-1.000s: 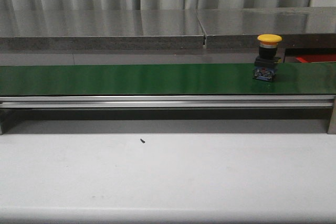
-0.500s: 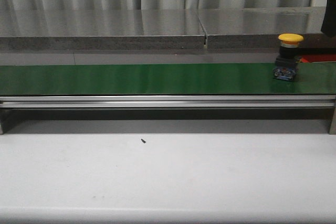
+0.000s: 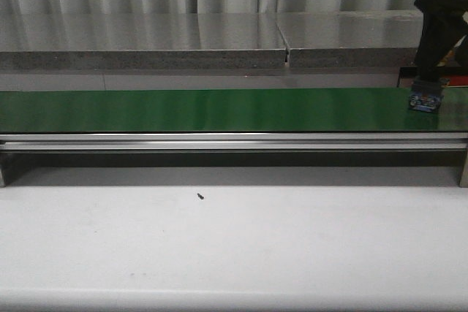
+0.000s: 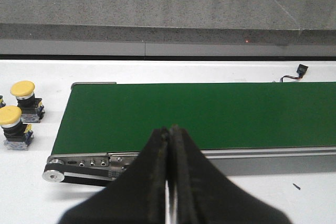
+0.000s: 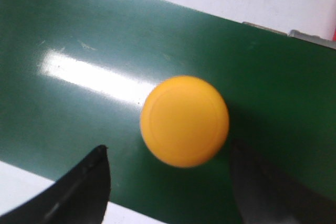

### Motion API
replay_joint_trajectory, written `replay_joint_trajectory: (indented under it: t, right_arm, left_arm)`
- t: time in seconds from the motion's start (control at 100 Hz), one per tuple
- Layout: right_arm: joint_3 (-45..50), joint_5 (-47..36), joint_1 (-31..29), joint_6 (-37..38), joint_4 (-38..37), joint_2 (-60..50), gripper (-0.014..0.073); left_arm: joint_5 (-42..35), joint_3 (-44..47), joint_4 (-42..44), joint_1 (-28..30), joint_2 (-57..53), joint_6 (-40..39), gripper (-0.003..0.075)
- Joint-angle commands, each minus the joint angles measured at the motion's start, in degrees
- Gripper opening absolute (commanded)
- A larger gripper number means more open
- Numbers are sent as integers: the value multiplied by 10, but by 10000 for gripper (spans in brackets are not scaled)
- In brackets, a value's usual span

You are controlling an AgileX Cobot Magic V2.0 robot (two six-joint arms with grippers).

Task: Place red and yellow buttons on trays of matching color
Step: 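Close the right gripper on the yellow button and lift it, then place the yellow button in the yellow tray and open the right gripper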

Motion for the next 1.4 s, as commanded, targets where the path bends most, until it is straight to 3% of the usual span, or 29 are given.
replay_joint_trajectory:
  t: [0.0,0.27,0.34,0.47,0.61,0.94,1.14,1.39]
  right_arm:
    - [-13,-45,-2,-7,11,-10,493]
    - [-34,-83,-3,-7,9,17,484]
    - [-36,-86,-5,-7,8,20,428]
    - [-36,-82,-15,-2,8,27,244]
    - [-36,-71,-25,0,9,28,122]
    - [-36,14,-69,3,8,-48,114]
    - [-23,59,-144,13,8,-124,114]
    - [11,27,-267,18,13,-154,114]
  left_arm:
    - [-41,-16,-9,-6,1,-1,-19]
    - [-41,-16,-9,-6,1,-1,-19]
    - [-41,-16,-9,-6,1,-1,-19]
    - [-41,-16,-9,-6,1,-1,-19]
    - [-41,-16,-9,-6,1,-1,-19]
    - [-41,-16,-9,-6,1,-1,-19]
    - [-41,-16,-9,-6,1,-1,-19]
    - [-41,-16,-9,-6,1,-1,-19]
